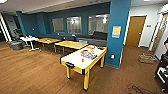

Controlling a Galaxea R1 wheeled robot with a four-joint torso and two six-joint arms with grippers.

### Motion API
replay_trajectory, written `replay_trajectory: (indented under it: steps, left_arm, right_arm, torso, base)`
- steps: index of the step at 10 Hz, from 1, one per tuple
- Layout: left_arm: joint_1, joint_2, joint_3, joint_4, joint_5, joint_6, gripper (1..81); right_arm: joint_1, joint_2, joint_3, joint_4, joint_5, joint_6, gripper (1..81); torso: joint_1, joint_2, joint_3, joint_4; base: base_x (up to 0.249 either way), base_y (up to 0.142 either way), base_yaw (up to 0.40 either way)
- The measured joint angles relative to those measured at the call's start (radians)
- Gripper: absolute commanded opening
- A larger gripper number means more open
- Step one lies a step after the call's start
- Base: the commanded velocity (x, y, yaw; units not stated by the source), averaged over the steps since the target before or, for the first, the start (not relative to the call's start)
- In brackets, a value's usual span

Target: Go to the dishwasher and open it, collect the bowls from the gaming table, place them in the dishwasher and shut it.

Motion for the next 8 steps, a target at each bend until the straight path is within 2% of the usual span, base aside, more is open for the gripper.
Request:
replay_trajectory:
  steps: [8]
  left_arm:
    - [-0.005,0.000,0.000,0.000,-0.003,0.000,81.1]
  right_arm:
    - [0.004,0.003,0.000,0.000,0.000,-0.001,81.1]
  torso:
    - [0.002,0.000,0.000,0.000]
  base:
    - [0.134,0.000,0.000]
